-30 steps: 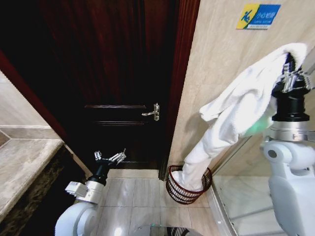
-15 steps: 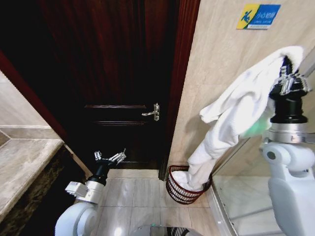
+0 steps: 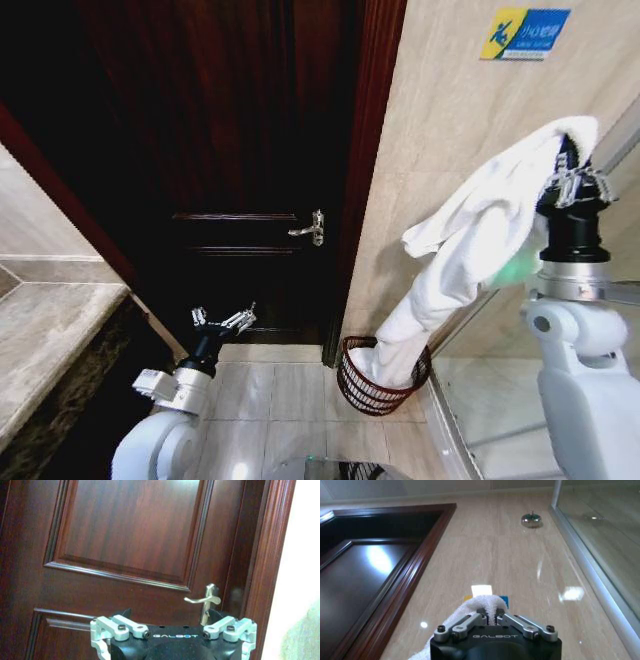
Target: Discard the used towel into the hamper.
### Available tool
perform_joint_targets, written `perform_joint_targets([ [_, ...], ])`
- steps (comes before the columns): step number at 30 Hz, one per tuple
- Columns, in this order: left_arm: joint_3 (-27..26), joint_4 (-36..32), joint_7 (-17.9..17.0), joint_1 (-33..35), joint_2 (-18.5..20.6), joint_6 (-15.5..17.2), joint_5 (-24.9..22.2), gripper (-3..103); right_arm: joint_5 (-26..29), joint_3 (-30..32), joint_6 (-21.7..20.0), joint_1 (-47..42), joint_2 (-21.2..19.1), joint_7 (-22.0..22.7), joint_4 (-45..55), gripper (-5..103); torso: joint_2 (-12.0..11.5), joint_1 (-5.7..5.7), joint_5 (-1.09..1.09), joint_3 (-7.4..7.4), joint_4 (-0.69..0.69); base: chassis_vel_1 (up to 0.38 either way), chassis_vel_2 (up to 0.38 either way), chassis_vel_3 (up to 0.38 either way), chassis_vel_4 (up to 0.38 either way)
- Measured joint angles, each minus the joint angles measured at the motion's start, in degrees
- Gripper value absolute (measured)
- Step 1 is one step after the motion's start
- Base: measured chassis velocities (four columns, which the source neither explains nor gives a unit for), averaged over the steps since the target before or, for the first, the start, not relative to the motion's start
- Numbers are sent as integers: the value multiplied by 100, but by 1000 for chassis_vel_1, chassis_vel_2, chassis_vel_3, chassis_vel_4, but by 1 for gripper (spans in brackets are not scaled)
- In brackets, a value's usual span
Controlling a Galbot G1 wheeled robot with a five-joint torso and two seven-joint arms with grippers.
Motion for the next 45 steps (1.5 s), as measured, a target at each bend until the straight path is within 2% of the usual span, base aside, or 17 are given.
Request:
perform_joint_targets([
  [33,0,0,0,0,0,0,0,100,-244,-31,450,-734,483,-315,-99,5,0,0,-1,0,0,0,0,0,0],
  [36,0,0,0,0,0,0,0,100,-433,-29,659,-824,591,-428,-262,5,0,0,0,0,0,0,0,0,0],
  [45,0,0,0,0,0,0,0,100,-569,-31,894,-1054,765,-558,-383,5,0,0,-1,0,0,0,0,0,0],
])
